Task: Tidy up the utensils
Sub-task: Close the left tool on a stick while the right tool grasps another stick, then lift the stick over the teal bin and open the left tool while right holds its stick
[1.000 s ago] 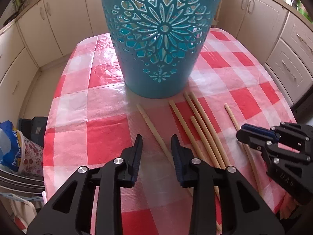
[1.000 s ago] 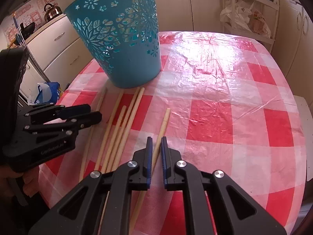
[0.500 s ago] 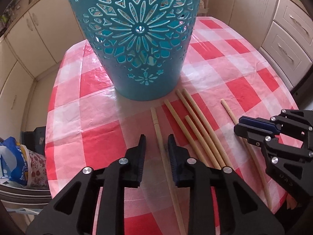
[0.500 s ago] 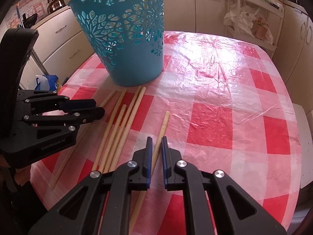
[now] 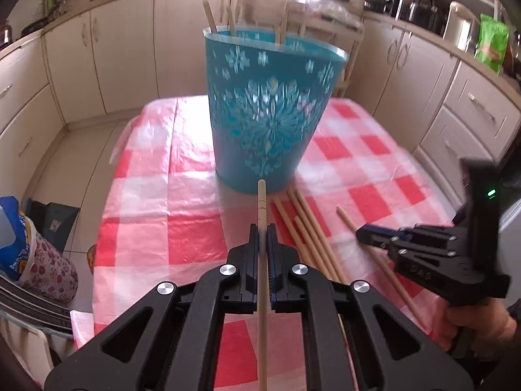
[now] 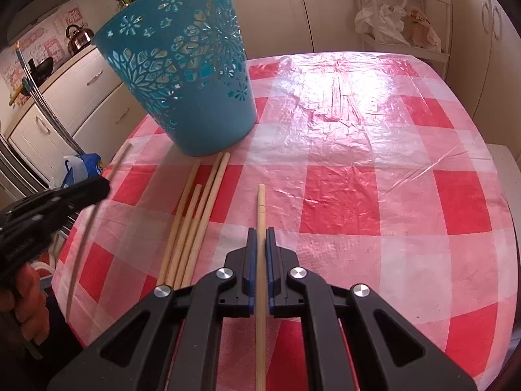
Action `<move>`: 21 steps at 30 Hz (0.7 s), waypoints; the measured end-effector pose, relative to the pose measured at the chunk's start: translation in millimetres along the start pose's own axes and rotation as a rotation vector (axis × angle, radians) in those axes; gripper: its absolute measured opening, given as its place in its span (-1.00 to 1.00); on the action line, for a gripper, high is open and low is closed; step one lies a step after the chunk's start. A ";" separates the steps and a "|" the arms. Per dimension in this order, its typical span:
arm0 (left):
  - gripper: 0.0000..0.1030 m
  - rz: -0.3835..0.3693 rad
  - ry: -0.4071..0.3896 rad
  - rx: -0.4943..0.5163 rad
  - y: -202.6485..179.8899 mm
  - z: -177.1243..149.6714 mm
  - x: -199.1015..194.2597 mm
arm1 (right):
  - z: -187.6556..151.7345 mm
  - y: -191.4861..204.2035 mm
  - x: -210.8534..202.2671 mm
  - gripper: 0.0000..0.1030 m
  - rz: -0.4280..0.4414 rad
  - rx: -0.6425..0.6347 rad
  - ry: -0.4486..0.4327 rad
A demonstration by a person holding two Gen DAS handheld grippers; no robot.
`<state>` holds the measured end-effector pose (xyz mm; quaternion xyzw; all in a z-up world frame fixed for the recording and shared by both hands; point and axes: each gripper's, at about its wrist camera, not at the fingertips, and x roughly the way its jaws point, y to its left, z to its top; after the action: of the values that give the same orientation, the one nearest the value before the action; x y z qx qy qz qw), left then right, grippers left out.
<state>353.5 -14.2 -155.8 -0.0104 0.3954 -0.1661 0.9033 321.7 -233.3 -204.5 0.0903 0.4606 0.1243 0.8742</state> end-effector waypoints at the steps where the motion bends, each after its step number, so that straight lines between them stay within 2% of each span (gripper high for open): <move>1: -0.91 -0.001 -0.048 -0.007 1.1 5.9 -14.8 | 0.0 -3.5 -0.7 -0.88 0.006 0.020 -0.004; 6: -0.91 -0.031 -0.313 -0.038 5.6 46.7 -80.6 | 0.8 -18.5 -3.2 -0.88 0.033 0.100 -0.021; 8: -0.91 -0.048 -0.416 -0.049 5.4 64.1 -97.4 | 1.0 -22.4 -4.9 -0.88 0.036 0.123 -0.028; 11: -0.91 -0.066 -0.528 -0.055 6.5 86.3 -111.6 | 0.8 -23.8 -7.7 -0.88 0.035 0.129 -0.044; 14: -0.91 -0.080 -0.608 -0.072 8.2 106.3 -114.2 | 0.4 -21.6 -9.7 -0.88 0.029 0.118 -0.056; 21: -0.91 -0.091 -0.738 -0.141 14.6 144.1 -107.5 | -0.2 -24.3 -9.9 -0.88 0.038 0.120 -0.056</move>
<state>393.3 16.5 17.3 -0.1494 0.0528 -0.1632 0.9738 319.4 -259.4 -203.5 0.1548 0.4408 0.1102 0.8773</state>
